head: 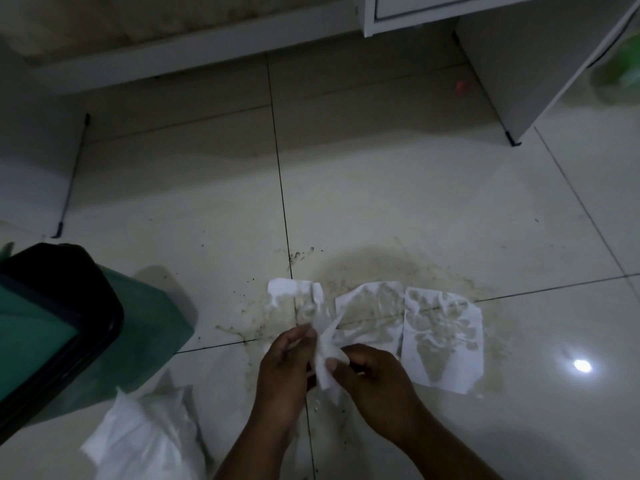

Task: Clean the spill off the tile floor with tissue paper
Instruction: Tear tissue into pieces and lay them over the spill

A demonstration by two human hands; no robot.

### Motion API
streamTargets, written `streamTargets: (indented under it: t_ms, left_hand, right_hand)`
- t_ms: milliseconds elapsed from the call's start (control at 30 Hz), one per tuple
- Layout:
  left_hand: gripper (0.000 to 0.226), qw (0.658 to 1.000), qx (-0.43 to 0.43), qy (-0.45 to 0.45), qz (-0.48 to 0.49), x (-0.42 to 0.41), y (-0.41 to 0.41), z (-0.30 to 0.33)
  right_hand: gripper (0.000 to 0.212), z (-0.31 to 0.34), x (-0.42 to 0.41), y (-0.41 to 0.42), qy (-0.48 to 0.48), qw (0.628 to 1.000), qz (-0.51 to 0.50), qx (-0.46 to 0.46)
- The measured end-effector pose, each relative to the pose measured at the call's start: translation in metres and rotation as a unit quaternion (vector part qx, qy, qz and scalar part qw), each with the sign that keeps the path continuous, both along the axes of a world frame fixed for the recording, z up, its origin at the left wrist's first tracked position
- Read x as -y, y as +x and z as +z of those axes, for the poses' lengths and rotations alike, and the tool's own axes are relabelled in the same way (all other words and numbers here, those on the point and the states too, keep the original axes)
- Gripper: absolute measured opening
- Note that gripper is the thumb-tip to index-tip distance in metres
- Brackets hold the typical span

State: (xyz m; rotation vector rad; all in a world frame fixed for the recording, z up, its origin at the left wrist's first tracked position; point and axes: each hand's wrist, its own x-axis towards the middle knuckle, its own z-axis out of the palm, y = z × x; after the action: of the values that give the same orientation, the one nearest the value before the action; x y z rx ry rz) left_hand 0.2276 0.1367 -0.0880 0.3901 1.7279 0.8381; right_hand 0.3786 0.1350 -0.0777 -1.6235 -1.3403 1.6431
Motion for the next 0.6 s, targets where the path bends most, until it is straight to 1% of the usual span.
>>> streamTargets:
  t_ms: [67,133,233,300,367,433,500,600]
  left_hand:
    - [0.016,1.0,0.015,-0.001,-0.003,0.005,-0.002,0.004]
    - [0.026,1.0,0.01,0.003,-0.012,0.01,-0.004,0.004]
    - [0.028,0.999,-0.049,-0.006,-0.022,0.018,-0.011,-0.001]
    - [0.024,0.997,-0.074,-0.008,-0.01,0.025,-0.017,-0.004]
    - [0.021,0.994,-0.113,0.001,-0.011,0.032,-0.022,-0.007]
    - [0.022,0.986,-0.164,0.008,-0.026,0.042,-0.025,-0.009]
    - [0.027,0.974,-0.217,0.006,-0.061,0.054,-0.026,-0.012]
    - [0.034,0.956,-0.261,0.007,-0.131,0.07,-0.021,-0.019]
  right_hand:
    - [0.01,0.002,0.003,0.001,0.016,0.999,0.01,0.026]
    - [0.011,0.003,0.005,0.003,0.018,0.999,0.004,0.038]
    - [0.026,0.001,0.009,0.006,0.0,0.994,-0.039,0.1]
    - [0.03,-0.001,0.012,0.01,-0.006,0.982,-0.091,0.167]
    - [0.031,-0.006,0.018,0.016,0.005,0.968,-0.115,0.222]
    - [0.027,-0.009,0.027,0.023,-0.002,0.966,-0.093,0.242]
    - [0.027,-0.014,0.039,0.029,-0.041,0.961,-0.042,0.269]
    - [0.026,-0.023,0.055,0.032,-0.052,0.932,0.06,0.354]
